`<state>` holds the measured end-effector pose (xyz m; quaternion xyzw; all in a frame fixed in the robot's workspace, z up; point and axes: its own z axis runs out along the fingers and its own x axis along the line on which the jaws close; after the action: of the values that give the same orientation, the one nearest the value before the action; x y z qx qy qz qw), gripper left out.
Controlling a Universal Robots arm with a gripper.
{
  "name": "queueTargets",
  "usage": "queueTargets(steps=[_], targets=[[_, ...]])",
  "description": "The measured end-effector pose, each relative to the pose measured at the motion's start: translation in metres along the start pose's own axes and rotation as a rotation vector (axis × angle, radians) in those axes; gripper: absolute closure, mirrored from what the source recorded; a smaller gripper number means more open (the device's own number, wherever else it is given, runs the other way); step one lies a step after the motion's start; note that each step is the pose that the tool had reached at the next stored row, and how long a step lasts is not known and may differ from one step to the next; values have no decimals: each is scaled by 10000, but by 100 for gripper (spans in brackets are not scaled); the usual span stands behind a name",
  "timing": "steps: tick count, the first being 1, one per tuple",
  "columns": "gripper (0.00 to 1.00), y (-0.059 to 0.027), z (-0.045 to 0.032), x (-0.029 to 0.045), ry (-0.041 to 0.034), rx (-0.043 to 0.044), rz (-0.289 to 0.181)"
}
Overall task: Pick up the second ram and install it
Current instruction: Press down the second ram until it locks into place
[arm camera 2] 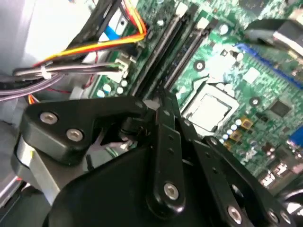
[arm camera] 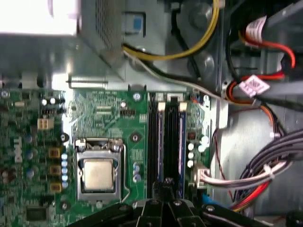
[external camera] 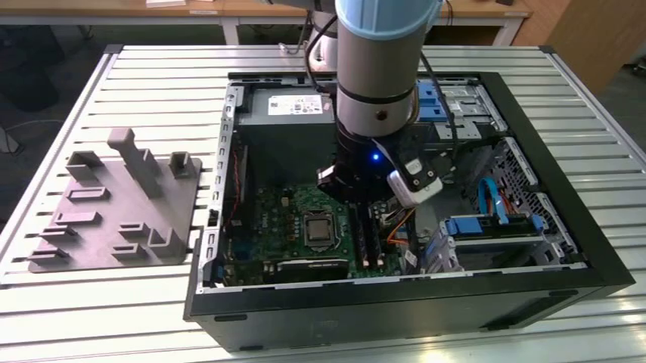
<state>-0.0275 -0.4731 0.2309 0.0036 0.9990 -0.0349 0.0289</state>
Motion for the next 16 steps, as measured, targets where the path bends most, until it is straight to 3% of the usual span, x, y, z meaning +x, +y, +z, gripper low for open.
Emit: queueTargets(steps=[2, 9, 16], targets=[[90, -1, -34, -3, 1, 3, 0], [90, -21, -333, -21, 1, 2, 0], [90, -23, -357, -22, 0, -1, 0]])
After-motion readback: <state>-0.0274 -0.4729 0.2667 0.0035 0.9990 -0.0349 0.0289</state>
